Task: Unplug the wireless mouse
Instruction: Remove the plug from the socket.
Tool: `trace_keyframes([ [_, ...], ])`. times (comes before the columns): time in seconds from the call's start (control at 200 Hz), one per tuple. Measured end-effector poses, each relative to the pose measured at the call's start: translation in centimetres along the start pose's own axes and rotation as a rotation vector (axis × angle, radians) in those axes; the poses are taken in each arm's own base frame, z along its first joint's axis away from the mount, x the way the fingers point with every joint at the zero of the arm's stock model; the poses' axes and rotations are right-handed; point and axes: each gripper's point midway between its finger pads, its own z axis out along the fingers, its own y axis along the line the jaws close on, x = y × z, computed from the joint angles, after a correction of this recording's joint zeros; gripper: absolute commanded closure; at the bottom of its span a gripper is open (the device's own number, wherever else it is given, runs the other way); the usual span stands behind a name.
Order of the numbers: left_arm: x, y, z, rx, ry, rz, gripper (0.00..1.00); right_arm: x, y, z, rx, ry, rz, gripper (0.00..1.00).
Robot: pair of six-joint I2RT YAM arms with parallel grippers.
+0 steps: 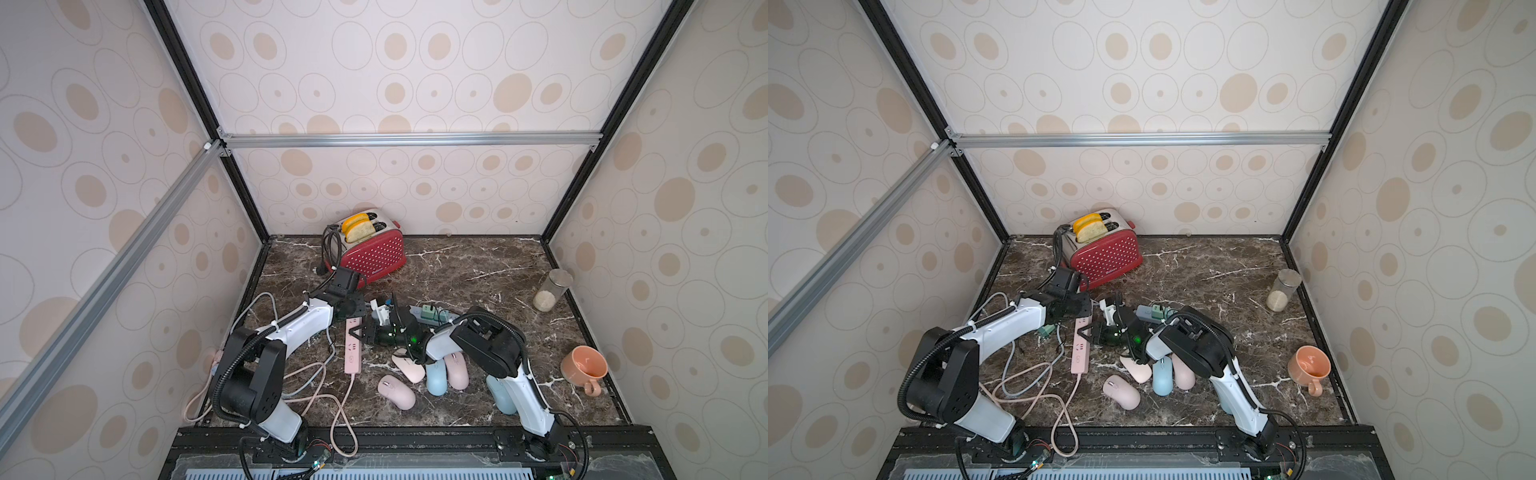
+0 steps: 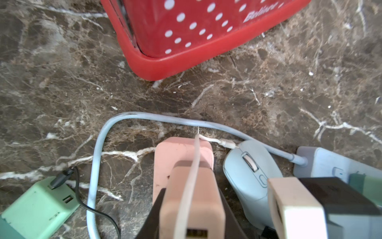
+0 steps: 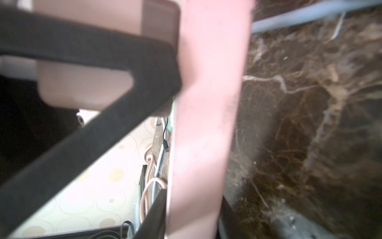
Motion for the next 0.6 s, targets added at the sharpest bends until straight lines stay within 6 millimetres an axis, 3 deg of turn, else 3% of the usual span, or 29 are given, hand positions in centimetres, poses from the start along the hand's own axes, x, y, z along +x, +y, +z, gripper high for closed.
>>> trace_keyframes([
  [0.205, 0.16, -0.02, -0.34, 0.047, -0.069, -0.033, 1.0, 0.01, 0.17, -0.05, -0.015, -0.008, 0.042, 1.0],
  [0.596, 0.7, 0.56, -0.49, 0.062, -0.096, -0.099, 1.0, 0.65, 0.25, 0.17, -0.011, 0.001, 0.074, 1.0],
])
